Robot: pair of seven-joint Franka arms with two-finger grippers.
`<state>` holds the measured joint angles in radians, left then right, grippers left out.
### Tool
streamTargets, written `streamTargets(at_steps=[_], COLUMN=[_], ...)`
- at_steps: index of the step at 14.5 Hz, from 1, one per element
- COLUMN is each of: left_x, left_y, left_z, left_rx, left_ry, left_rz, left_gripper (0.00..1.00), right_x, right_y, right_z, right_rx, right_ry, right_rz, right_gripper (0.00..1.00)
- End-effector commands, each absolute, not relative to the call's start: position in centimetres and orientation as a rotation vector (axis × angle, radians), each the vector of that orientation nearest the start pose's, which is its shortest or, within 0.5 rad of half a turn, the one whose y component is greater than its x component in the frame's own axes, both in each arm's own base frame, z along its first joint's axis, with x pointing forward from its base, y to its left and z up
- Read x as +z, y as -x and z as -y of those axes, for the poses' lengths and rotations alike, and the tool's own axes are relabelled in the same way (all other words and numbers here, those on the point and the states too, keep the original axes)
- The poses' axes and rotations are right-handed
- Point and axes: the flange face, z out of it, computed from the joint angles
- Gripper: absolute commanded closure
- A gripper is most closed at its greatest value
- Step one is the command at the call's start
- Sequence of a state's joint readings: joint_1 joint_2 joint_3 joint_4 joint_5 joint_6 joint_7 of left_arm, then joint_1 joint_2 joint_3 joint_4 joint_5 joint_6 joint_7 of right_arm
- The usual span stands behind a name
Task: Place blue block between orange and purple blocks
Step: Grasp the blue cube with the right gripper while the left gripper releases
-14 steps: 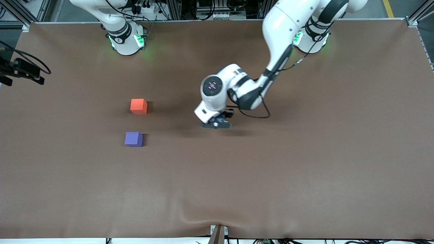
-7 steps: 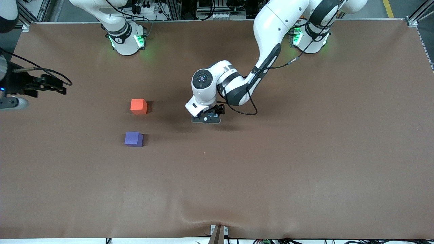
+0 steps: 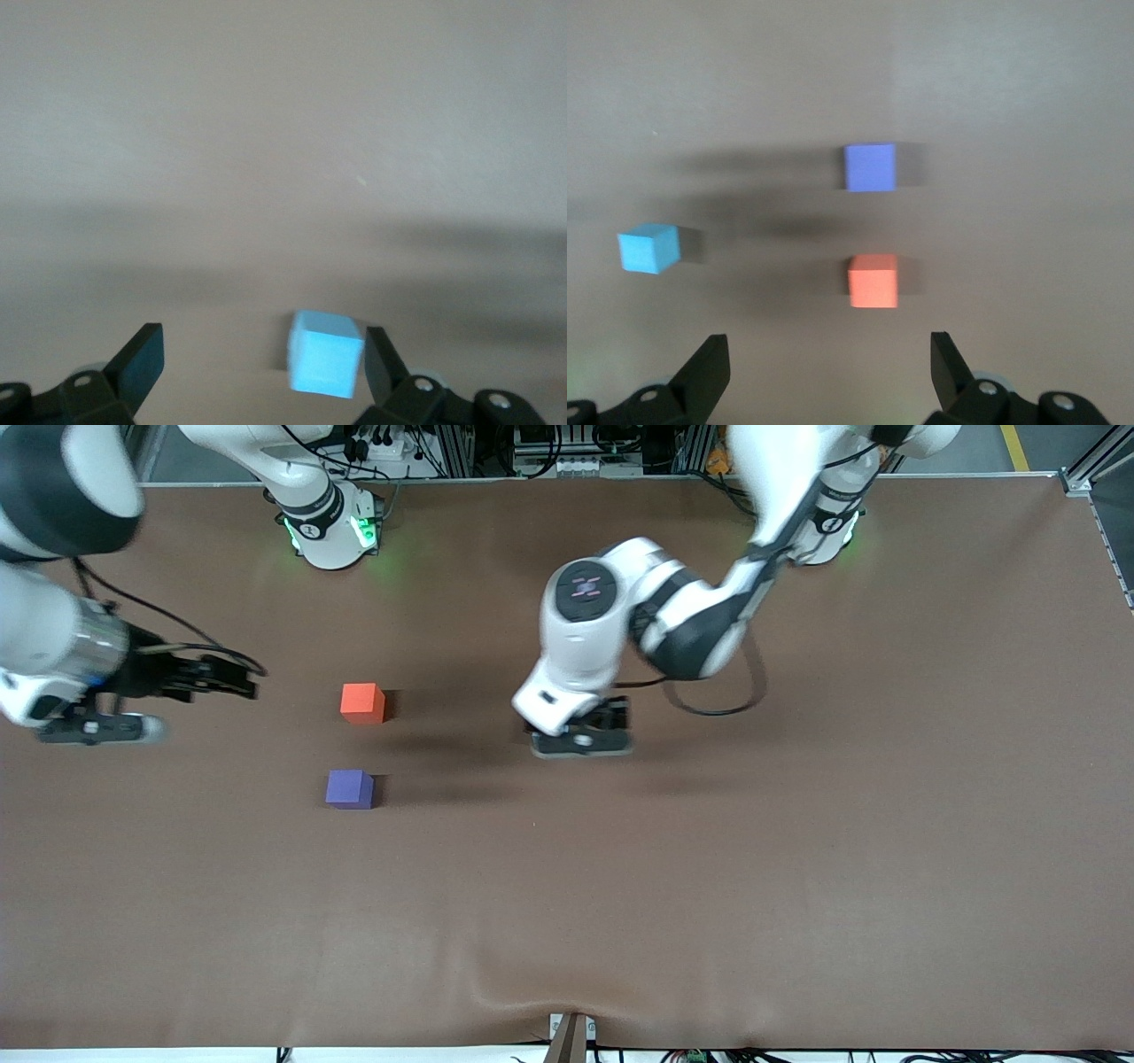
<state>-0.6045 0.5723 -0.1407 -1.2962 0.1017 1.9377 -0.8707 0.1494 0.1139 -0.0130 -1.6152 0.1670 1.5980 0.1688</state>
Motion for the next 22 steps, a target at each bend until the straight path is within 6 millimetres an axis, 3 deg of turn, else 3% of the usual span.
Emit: streamTargets(at_steps=[1, 6, 9, 12, 13, 17, 21, 22], left_x=[44.3, 48.5, 51.0, 52.8, 53.0, 52.5, 52.7, 52.9], left_y=[-57.8, -62.3, -62.3, -61.6, -61.0, -58.3, -53.3, -53.0], left_z=[40.3, 26.6, 19.8, 13.8, 12.6, 12.3, 11.8, 11.5], left_rx=[-0.023, 0.108, 0.201, 0.245, 0.257, 0.305, 0.282, 0.279], left_ry=[3.133, 3.149, 3.129, 3.143, 3.143, 3.12, 3.097, 3.095], left_rz=[0.251, 0.195, 0.035, -0.128, -0.139, -0.134, -0.107, -0.105], left_gripper=[0.0, 0.0, 0.0, 0.0, 0.0, 0.0, 0.0, 0.0], right_x=[53.1, 47.7, 43.3, 38.2, 36.8, 30.1, 26.5, 26.0], right_y=[-56.2, -54.6, -53.4, -52.6, -52.3, -50.2, -48.6, -48.6], right_z=[-15.3, -25.2, -32.9, -38.4, -39.8, -44.5, -46.0, -45.9], right_rx=[0.241, 0.283, 0.24, 0.169, 0.148, 0.103, 0.101, 0.092], right_ry=[2.973, 2.908, 2.919, 2.92, 2.919, 2.936, 3.021, 3.041], right_rz=[-0.139, -0.253, -0.304, -0.259, -0.24, -0.241, -0.223, -0.211], right_gripper=[0.0, 0.0, 0.0, 0.0, 0.0, 0.0, 0.0, 0.0])
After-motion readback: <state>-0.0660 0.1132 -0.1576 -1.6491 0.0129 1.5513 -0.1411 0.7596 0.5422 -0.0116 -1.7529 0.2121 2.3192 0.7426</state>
